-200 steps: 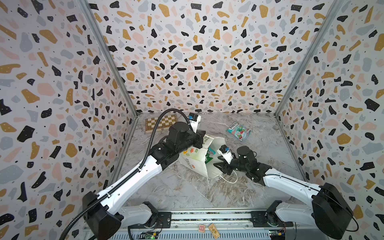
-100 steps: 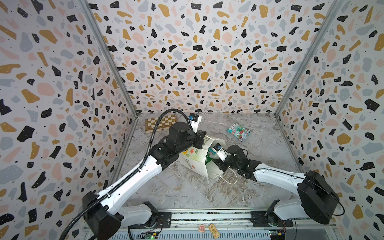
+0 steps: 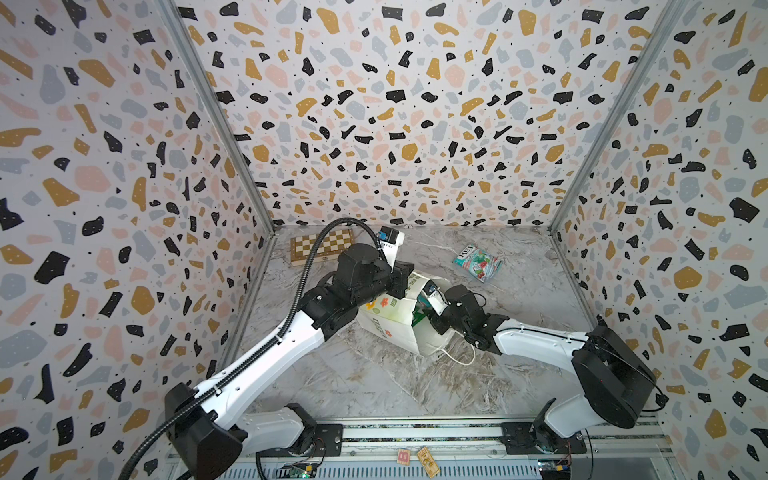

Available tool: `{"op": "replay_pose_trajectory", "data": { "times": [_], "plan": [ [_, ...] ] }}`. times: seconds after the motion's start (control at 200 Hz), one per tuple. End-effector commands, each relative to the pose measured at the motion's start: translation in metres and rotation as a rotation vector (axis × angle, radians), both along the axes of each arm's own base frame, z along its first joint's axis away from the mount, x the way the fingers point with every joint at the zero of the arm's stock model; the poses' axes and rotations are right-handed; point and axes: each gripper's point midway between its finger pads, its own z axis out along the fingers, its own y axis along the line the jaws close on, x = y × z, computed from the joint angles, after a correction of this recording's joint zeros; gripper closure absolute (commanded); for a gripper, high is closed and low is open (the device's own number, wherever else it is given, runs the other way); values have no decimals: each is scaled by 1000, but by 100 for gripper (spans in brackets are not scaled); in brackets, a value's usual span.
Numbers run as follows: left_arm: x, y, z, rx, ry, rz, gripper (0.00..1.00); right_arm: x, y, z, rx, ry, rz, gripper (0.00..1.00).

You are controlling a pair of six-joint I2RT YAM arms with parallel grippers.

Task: Take the snacks out of the paper bag
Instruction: 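Close the right gripper on the second teal mint packet inside the bag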

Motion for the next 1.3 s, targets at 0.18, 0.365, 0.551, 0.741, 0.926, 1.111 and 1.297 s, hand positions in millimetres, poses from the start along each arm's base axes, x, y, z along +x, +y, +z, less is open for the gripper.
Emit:
{"op": "replay_pose_trajectory", "data": {
  "times": [0.18,0.365,0.551,0.741,0.926,1.111,1.297],
  "plan": [
    [-4,-1,15,-31,-46,-19,100,19,11,17,-3,-88,0,56],
    [-4,-1,17,-33,-51,-18,100,18,13,13,-25,-100,30,58],
    [-5,-2,17,-33,-49,-26,100,22,18,7,-58,-102,50,58],
    [-6,-2,17,-31,-48,-30,100,32,19,1,-91,-107,28,61],
    [-7,-3,17,-32,-48,-36,100,42,18,-1,-108,-121,-10,63],
    [-8,-3,19,-34,-48,-43,100,49,20,-4,-113,-126,-17,62],
    [-9,-3,18,-32,-47,-43,100,56,25,-7,-111,-127,-9,58]
  ]
}}
